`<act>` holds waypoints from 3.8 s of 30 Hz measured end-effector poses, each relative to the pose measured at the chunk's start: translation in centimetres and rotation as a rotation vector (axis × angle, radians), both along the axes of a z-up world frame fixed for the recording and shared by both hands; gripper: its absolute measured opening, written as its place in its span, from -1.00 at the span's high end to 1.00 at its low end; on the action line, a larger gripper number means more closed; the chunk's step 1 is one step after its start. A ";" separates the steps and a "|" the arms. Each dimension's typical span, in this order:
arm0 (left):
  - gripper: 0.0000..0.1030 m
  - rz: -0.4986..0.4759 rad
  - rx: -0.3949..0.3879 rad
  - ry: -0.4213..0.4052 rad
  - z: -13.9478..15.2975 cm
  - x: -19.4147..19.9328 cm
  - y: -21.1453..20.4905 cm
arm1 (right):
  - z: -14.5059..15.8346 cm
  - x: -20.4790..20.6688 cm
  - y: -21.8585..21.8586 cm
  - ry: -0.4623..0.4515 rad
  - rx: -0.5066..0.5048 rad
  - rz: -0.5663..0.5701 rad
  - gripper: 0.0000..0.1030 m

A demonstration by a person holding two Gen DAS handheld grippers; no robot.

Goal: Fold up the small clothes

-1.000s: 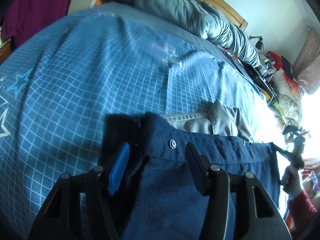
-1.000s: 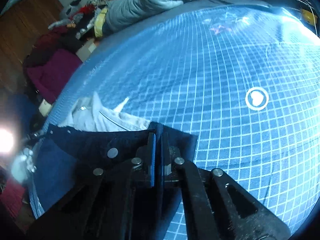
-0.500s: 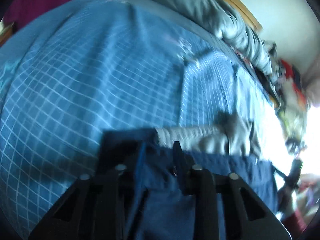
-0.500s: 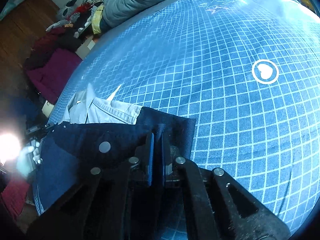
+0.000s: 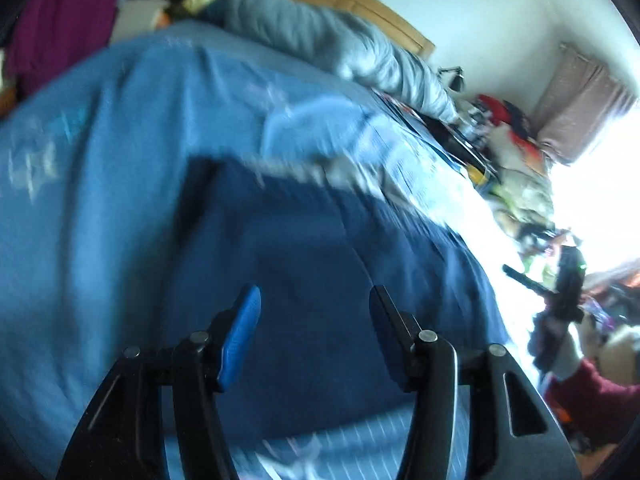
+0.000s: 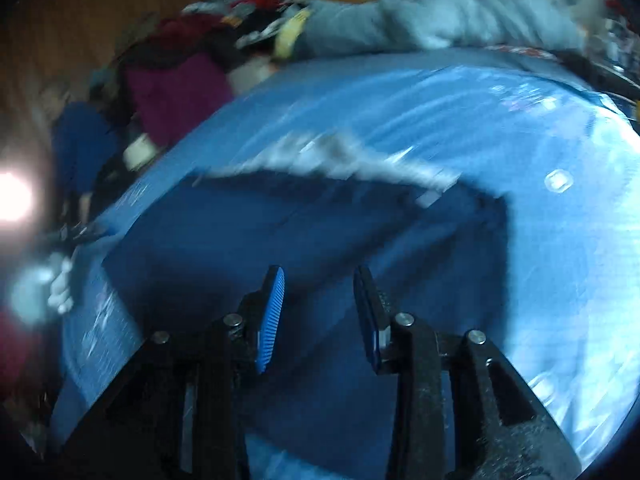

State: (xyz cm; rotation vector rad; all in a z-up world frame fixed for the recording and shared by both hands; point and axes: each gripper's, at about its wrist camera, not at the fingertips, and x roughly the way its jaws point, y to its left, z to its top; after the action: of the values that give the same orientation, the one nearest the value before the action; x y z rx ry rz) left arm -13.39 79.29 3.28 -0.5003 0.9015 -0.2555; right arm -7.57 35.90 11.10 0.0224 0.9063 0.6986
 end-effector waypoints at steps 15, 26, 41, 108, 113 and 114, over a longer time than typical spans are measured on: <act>-0.11 0.395 -0.247 0.059 -3.4 -13.4 9.2 | -3.3 -8.6 -1.2 0.053 -0.156 -0.064 -0.19; -0.15 0.411 -0.298 0.068 -5.8 -10.2 4.0 | -5.6 -9.1 -1.0 0.076 -0.150 -0.082 -0.51; 0.41 0.593 -0.246 -0.048 -6.9 -3.1 4.4 | -6.3 -9.4 0.1 0.064 -0.182 -0.043 -0.79; 0.32 -0.584 0.125 -0.072 -2.8 10.8 -42.7 | -9.0 15.8 -11.2 0.445 0.438 -0.175 0.42; -0.01 -0.627 0.128 -0.173 1.3 5.6 -38.3 | -5.2 11.3 -14.6 0.348 0.445 -0.204 0.05; -0.04 -0.613 0.131 -0.191 2.0 4.3 -37.0 | -4.5 10.0 -15.1 0.331 0.444 -0.204 0.01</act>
State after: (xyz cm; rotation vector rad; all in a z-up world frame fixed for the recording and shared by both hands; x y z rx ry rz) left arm -9.05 42.28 5.23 -0.0627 0.8590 -0.7834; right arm 2.44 20.80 6.60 0.6322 1.0304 0.7040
